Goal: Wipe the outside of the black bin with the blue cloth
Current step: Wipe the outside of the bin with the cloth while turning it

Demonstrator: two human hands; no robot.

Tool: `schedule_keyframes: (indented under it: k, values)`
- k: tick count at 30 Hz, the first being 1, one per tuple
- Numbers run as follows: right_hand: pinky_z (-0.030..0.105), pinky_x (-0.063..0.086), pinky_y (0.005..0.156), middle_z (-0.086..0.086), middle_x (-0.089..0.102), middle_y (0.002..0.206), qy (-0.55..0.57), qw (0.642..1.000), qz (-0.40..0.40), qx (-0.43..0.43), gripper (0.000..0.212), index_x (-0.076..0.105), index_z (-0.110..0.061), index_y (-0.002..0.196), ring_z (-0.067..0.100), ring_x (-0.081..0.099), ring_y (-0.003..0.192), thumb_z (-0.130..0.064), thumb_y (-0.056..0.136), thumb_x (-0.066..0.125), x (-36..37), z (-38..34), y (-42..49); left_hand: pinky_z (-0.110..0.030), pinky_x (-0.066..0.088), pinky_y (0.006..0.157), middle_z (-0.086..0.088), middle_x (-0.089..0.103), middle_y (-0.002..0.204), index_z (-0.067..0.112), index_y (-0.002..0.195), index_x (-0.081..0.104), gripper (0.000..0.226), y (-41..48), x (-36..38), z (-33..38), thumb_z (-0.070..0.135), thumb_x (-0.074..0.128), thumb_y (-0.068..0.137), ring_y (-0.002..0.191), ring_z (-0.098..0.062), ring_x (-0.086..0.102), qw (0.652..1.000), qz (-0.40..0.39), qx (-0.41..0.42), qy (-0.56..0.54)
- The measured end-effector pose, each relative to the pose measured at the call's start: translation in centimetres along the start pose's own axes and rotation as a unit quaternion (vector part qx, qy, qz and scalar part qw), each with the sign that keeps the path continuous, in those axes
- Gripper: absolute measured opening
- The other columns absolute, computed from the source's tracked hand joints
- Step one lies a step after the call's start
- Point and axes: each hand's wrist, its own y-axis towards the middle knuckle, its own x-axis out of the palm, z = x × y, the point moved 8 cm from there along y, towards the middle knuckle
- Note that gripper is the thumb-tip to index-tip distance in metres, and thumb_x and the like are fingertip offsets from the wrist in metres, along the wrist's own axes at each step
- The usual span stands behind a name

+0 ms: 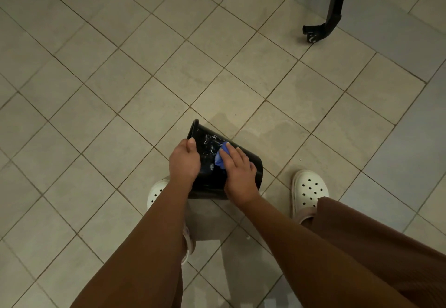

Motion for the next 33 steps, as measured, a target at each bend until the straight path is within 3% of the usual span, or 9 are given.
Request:
schedule_keyframes:
  k: [2,5,9,15,19,23,28,30,33]
  values:
    - [0.051,0.01,0.116,-0.005,0.006,0.158,0.004,1.0,0.012,0.022,0.076,0.019,-0.027,0.148,0.02,0.0,0.145,-0.01,0.085,0.058,-0.1,1.1,-0.5,-0.046,0.051,0.088,-0.014,0.063,0.102,0.006,0.112,0.06,0.04,0.0,0.0,-0.2,0.034,0.032,0.106,0.098,-0.03,0.06,1.0,-0.001,-0.009,-0.002]
    - [0.053,0.01,0.113,0.001,0.018,0.156,-0.001,0.998,0.048,-0.05,0.076,0.03,-0.022,0.145,0.024,0.005,0.144,-0.003,0.079,0.063,0.7,-0.1,-2.3,-0.047,0.051,0.09,-0.016,0.063,0.104,0.006,0.113,0.06,0.041,0.3,0.0,-0.4,0.034,0.03,0.106,0.1,-0.032,0.061,0.999,-0.006,-0.031,-0.01]
    - [0.054,0.013,0.11,0.004,0.02,0.156,-0.024,0.993,0.045,-0.109,0.08,0.029,-0.021,0.144,0.025,0.007,0.143,-0.003,0.076,0.067,1.1,-2.3,-1.8,-0.049,0.051,0.091,-0.019,0.064,0.106,0.005,0.113,0.06,0.041,0.2,0.1,-0.1,0.033,0.03,0.106,0.1,-0.035,0.061,0.999,-0.01,-0.031,-0.012]
    - [0.051,0.008,0.115,-0.003,0.008,0.158,-0.012,1.0,0.004,-0.006,0.077,0.021,-0.026,0.147,0.021,0.001,0.145,-0.011,0.084,0.061,0.3,-0.4,0.1,-0.048,0.054,0.085,-0.016,0.062,0.098,0.006,0.109,0.06,0.04,-0.1,0.1,-0.5,0.033,0.031,0.105,0.095,-0.032,0.062,0.998,-0.007,-0.056,-0.039]
    - [0.059,0.022,0.107,0.006,0.029,0.152,-0.022,0.996,0.047,-0.078,0.082,0.035,-0.02,0.14,0.028,0.015,0.141,-0.002,0.07,0.072,1.2,-0.9,-2.3,-0.046,0.054,0.085,-0.017,0.063,0.101,0.006,0.111,0.06,0.041,0.0,0.0,-1.0,0.033,0.03,0.105,0.096,-0.031,0.062,0.994,-0.008,-0.088,-0.064]
    - [0.057,0.019,0.109,0.004,0.024,0.154,-0.026,0.991,0.035,-0.13,0.081,0.032,-0.02,0.144,0.026,0.011,0.143,-0.002,0.074,0.069,1.0,-3.7,-1.5,-0.048,0.054,0.088,-0.017,0.066,0.101,0.006,0.112,0.061,0.04,-0.3,0.4,-0.7,0.03,0.03,0.105,0.096,-0.031,0.064,0.992,-0.027,-0.094,-0.085]
    - [0.05,0.008,0.114,0.0,0.01,0.158,-0.03,0.999,0.007,-0.041,0.077,0.021,-0.024,0.148,0.022,0.001,0.145,-0.01,0.084,0.061,-0.2,-1.7,0.4,-0.049,0.055,0.088,-0.016,0.064,0.105,0.01,0.116,0.06,0.038,-0.7,0.6,-0.5,0.031,0.03,0.105,0.099,-0.031,0.063,0.989,-0.033,-0.102,-0.107]
    - [0.055,0.013,0.112,0.002,0.016,0.157,-0.021,0.999,0.022,-0.027,0.077,0.028,-0.022,0.146,0.026,0.007,0.145,-0.007,0.08,0.065,-0.2,-1.0,-0.4,-0.05,0.054,0.09,-0.016,0.063,0.105,0.01,0.115,0.06,0.037,-0.7,0.6,-0.5,0.03,0.03,0.105,0.099,-0.031,0.062,0.987,-0.03,-0.108,-0.113]
    - [0.058,0.023,0.104,0.008,0.032,0.15,-0.043,0.995,0.044,-0.081,0.085,0.036,-0.019,0.14,0.03,0.018,0.14,-0.005,0.066,0.077,1.0,-1.9,-2.0,-0.051,0.053,0.091,-0.017,0.064,0.104,0.009,0.114,0.06,0.037,-0.5,0.5,-0.9,0.028,0.03,0.104,0.098,-0.032,0.062,0.983,-0.035,-0.126,-0.129]
